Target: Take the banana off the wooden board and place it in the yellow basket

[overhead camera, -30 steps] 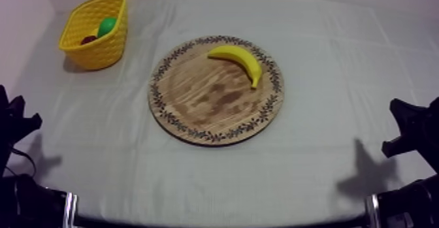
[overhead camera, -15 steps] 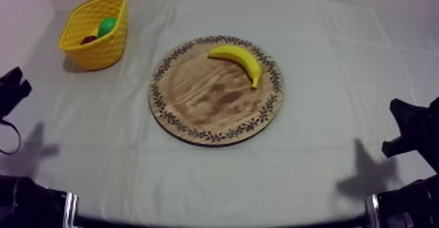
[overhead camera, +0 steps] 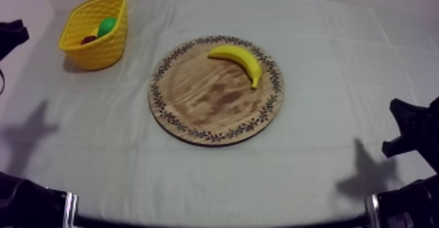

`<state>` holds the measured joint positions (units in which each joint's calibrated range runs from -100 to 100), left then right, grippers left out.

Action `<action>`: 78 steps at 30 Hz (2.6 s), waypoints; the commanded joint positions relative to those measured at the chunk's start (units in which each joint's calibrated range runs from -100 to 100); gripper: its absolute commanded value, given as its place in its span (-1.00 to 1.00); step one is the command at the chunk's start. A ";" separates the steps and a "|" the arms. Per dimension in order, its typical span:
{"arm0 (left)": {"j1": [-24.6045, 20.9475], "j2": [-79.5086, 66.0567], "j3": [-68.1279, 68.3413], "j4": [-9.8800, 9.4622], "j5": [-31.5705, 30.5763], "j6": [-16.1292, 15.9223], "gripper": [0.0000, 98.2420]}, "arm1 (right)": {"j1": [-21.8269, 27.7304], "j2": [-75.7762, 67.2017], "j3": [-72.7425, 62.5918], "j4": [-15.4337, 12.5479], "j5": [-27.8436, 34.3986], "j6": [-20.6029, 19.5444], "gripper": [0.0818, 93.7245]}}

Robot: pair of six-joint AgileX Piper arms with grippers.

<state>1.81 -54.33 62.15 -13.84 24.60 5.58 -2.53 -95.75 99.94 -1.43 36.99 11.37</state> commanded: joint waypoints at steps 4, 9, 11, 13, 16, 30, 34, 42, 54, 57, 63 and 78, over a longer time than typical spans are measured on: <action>3.61 5.06 -8.78 0.22 6.26 -1.15 -1.00 | 0.00 0.00 -0.05 -0.01 0.02 -0.01 -0.99; 6.74 9.32 -14.27 0.27 9.78 -2.06 -1.00 | 0.00 0.00 -0.05 -0.01 0.02 -0.01 -0.99; 8.01 10.88 -16.24 0.30 10.35 -2.34 -1.00 | 0.00 0.00 -0.05 -0.01 0.02 -0.01 -0.99; 9.33 12.39 -18.09 0.32 10.65 -2.59 -1.00 | 0.00 0.00 -0.05 -0.01 0.02 -0.01 -0.99; 11.24 14.63 -20.39 0.33 10.86 -2.88 -1.00 | 0.00 0.00 -0.05 -0.01 0.02 -0.01 -0.99; 19.72 27.86 -32.48 0.47 17.59 -1.34 -1.00 | 0.00 0.00 -0.05 -0.01 0.02 -0.01 -0.99; 21.90 32.32 -37.06 0.62 20.45 -1.06 -1.00 | 0.00 0.00 -0.05 -0.01 0.02 -0.01 -0.99; 25.21 39.85 -43.73 0.86 22.20 -2.52 -1.00 | 0.00 0.00 -0.05 -0.01 0.02 -0.01 -0.99; 28.48 51.21 -56.01 0.67 24.40 0.52 -1.00 | 0.00 0.00 -0.05 -0.01 0.02 -0.01 -0.99; 29.45 54.52 -61.10 0.61 28.97 3.98 -1.00 | 0.00 0.00 -0.05 -0.01 0.02 -0.01 -0.99; 30.82 60.83 -71.62 0.40 38.59 13.14 -1.00 | 0.00 0.00 -0.05 -0.01 0.02 -0.01 -0.99; 31.93 70.65 -84.31 1.68 51.14 31.83 -1.00 | 0.00 0.00 -0.05 -0.01 0.02 -0.01 -0.99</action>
<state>33.69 15.82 -22.04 -12.25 75.67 32.97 -2.53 -95.75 99.94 -1.43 36.99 11.37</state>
